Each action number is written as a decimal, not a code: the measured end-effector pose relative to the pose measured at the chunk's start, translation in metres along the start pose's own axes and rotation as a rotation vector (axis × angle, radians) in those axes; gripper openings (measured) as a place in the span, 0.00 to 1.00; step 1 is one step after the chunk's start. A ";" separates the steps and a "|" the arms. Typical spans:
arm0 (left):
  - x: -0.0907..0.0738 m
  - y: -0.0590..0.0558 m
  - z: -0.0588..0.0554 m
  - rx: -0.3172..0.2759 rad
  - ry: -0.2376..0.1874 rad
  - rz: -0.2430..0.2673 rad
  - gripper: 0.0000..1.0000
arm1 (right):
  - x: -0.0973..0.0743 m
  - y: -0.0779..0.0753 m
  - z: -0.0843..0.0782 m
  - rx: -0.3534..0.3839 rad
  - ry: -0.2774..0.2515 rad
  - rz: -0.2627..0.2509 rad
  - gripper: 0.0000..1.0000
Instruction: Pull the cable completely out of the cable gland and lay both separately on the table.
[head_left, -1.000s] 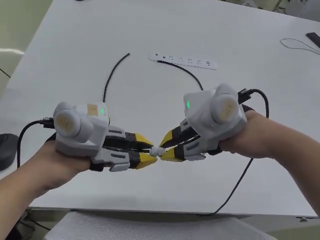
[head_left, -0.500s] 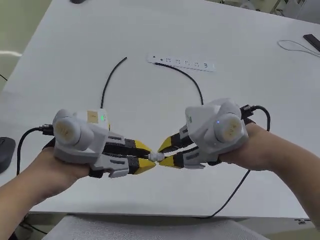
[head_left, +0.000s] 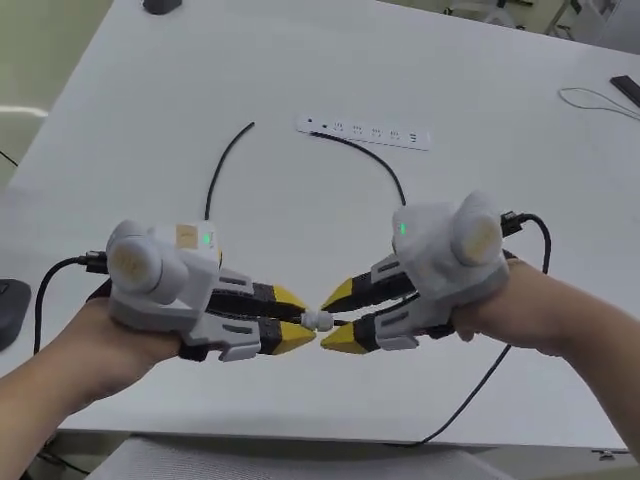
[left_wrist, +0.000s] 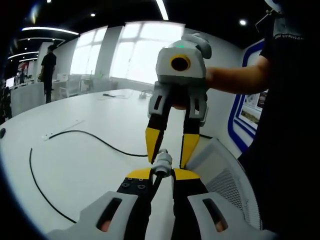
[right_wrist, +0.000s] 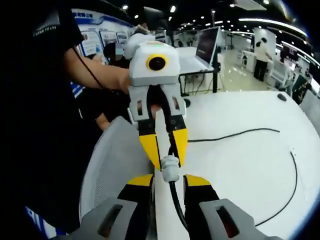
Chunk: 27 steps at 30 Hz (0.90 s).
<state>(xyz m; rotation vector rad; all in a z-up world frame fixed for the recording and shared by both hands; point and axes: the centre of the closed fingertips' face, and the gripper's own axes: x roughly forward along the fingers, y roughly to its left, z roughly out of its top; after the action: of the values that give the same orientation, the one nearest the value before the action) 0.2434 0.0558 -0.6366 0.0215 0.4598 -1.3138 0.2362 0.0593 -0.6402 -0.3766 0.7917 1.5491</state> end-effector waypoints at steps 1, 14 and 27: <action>0.000 0.000 0.001 0.006 0.001 0.001 0.14 | -0.002 0.000 0.001 0.030 -0.022 0.012 0.17; 0.000 -0.001 0.008 0.108 0.024 0.015 0.14 | -0.014 -0.006 0.011 0.446 -0.224 0.232 0.14; 0.002 -0.003 0.009 0.131 0.045 0.017 0.14 | -0.009 0.005 0.011 0.487 -0.226 0.297 0.09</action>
<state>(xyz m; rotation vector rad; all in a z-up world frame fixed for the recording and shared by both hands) 0.2444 0.0504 -0.6282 0.1637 0.4106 -1.3268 0.2350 0.0604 -0.6255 0.2804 1.0414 1.5720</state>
